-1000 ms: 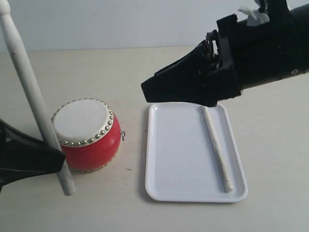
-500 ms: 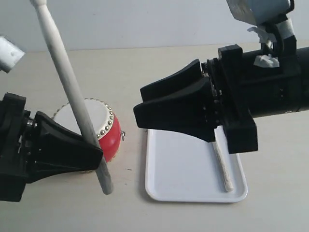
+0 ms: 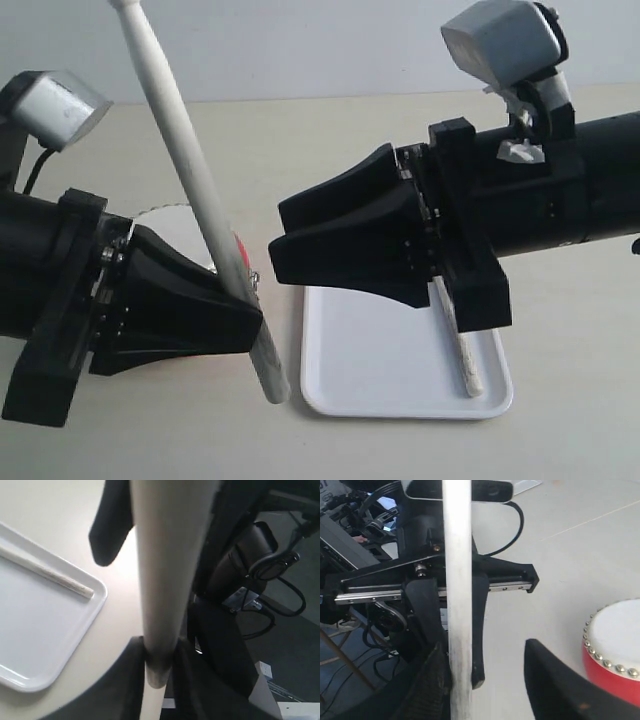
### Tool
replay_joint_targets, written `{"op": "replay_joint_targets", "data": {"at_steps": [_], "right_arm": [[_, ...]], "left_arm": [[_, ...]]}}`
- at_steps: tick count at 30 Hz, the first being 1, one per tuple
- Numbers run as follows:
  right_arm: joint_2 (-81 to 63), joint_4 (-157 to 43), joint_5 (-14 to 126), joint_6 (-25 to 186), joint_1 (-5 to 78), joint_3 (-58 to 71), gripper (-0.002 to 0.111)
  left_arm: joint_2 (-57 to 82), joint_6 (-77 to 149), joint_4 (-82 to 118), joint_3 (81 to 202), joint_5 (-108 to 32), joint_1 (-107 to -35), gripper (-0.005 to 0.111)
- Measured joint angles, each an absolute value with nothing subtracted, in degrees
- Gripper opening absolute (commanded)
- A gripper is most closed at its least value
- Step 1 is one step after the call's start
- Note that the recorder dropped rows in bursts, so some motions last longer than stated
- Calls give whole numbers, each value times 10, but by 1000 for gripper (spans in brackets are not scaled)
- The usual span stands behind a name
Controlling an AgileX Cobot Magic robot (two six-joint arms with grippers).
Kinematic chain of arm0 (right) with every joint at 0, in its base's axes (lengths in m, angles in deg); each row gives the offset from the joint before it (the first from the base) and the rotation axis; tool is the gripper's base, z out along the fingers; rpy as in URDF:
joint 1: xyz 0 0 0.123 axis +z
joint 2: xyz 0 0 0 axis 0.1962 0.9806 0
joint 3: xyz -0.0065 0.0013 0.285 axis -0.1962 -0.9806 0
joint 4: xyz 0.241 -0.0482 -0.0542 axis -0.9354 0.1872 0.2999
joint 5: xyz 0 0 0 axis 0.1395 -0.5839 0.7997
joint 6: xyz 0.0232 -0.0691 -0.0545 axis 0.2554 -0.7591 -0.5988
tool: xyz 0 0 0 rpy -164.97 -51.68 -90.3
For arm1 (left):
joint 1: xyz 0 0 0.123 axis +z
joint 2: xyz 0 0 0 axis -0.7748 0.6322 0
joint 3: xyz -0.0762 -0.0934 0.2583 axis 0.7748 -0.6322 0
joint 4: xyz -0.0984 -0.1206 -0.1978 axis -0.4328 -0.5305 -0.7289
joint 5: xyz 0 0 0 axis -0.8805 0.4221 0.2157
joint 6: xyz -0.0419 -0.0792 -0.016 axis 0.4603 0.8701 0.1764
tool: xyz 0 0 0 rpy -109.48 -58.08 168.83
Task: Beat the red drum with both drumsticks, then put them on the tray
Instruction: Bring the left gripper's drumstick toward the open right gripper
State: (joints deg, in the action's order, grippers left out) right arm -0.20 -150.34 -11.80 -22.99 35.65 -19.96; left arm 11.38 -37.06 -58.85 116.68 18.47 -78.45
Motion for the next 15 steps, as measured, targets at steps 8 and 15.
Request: {"op": "replay_joint_targets", "data": {"at_steps": [8,15], "right_arm": [[-2,-1512,-133,-244,357,-200,48],[-2,-1514,-133,-245,357,-200,48]], "left_arm": [[144,-405,-601,1167,189,-784,0],[162,-437,-639,1167,190,-784,0]]}}
